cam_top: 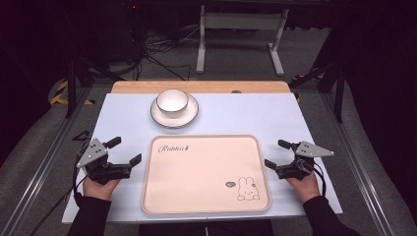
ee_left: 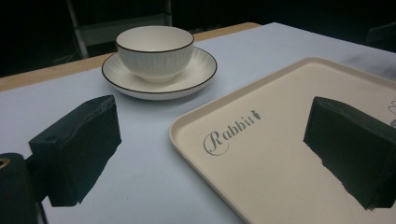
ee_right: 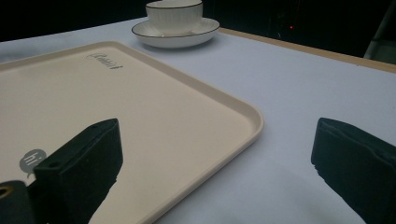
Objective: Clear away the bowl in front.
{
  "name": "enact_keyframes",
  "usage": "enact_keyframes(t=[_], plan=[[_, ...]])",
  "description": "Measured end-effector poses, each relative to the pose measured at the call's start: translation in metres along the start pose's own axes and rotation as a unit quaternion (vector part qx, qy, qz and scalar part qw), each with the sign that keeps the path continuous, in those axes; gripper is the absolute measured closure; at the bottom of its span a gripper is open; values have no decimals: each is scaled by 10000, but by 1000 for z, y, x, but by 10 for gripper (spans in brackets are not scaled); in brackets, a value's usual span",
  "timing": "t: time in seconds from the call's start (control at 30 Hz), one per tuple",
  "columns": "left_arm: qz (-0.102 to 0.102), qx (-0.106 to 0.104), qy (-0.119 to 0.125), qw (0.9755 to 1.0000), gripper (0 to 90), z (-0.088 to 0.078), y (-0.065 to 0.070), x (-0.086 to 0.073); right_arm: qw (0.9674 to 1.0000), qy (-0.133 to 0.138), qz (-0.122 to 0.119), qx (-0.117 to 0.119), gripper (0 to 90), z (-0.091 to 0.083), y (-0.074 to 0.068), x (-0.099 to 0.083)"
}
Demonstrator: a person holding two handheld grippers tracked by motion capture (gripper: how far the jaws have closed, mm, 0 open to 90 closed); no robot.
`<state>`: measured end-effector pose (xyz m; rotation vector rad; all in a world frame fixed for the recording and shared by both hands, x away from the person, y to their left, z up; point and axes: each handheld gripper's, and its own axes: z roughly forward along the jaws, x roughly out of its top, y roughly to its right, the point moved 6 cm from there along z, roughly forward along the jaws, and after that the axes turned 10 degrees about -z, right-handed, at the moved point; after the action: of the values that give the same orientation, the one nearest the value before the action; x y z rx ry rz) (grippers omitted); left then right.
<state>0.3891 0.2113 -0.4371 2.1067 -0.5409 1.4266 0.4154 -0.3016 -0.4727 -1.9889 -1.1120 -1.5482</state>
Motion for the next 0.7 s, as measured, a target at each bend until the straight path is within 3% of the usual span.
enact_keyframes(t=[0.57,0.7], plan=[[91,-58,140,9998,53,-13,4,14,10000,4,18,-1,27,0,0,0],[197,-83,181,9996,56,-14,8,17,10000,2,15,-3,27,0,0,0]])
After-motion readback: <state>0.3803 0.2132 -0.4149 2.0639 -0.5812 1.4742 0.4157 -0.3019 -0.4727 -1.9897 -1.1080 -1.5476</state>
